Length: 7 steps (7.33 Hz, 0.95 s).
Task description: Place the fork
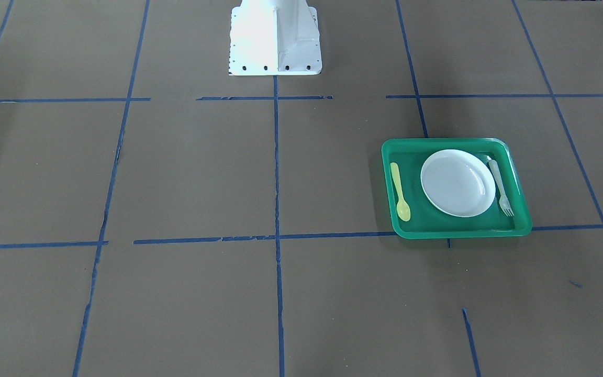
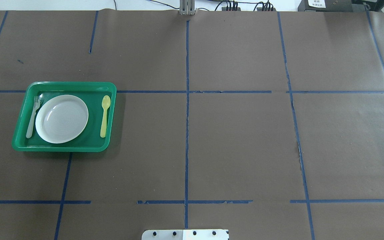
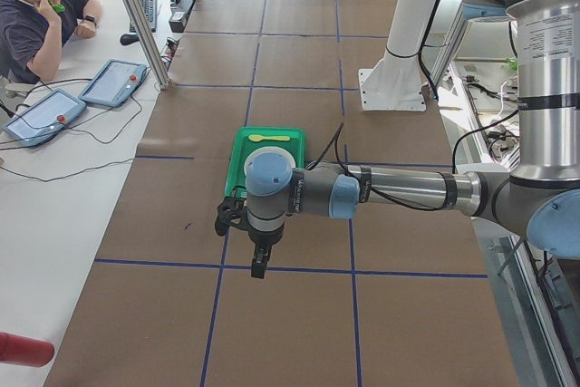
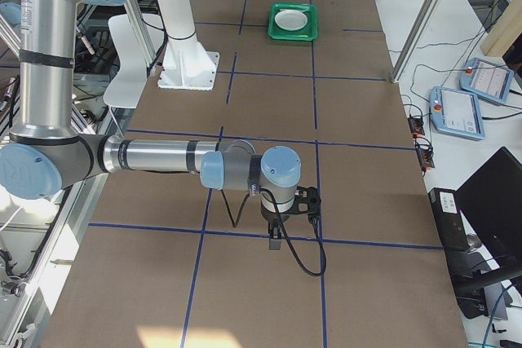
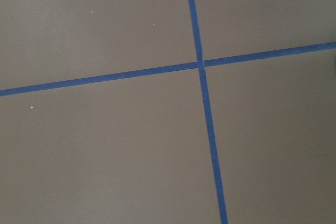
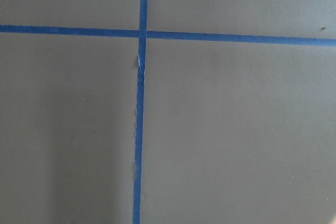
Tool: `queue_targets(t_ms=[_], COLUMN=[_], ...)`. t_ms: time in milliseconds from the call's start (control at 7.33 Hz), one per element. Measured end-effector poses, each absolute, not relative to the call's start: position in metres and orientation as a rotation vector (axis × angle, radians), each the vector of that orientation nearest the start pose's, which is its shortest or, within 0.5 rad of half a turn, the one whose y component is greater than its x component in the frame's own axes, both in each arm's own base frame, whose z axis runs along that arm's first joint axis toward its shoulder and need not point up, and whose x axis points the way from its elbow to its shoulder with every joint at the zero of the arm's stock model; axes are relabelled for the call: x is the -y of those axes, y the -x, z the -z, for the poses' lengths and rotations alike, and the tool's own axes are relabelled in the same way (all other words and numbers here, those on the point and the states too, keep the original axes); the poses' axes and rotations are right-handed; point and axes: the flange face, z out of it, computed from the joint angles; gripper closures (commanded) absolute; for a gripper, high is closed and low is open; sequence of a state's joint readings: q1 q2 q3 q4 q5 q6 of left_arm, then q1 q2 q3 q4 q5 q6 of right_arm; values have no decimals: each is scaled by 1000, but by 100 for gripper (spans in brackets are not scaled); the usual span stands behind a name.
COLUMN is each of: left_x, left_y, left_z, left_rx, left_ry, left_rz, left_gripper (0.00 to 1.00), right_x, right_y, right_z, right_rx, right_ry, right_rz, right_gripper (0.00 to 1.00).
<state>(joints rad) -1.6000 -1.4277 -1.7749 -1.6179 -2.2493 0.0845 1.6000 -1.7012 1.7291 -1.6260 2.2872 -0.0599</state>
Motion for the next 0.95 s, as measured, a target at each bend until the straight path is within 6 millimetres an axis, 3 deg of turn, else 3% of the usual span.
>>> queue_targets(t_ms=[955], left_x=[439], left_y=[88], left_z=[-627], left_rx=[-669], left_ry=[-148], left_rz=[-95], left_gripper=[0], right_x=[432], right_y=[-81], right_z=[-651], right_rx=[717], right_ry=[-6], right_rz=[21], right_gripper=[0])
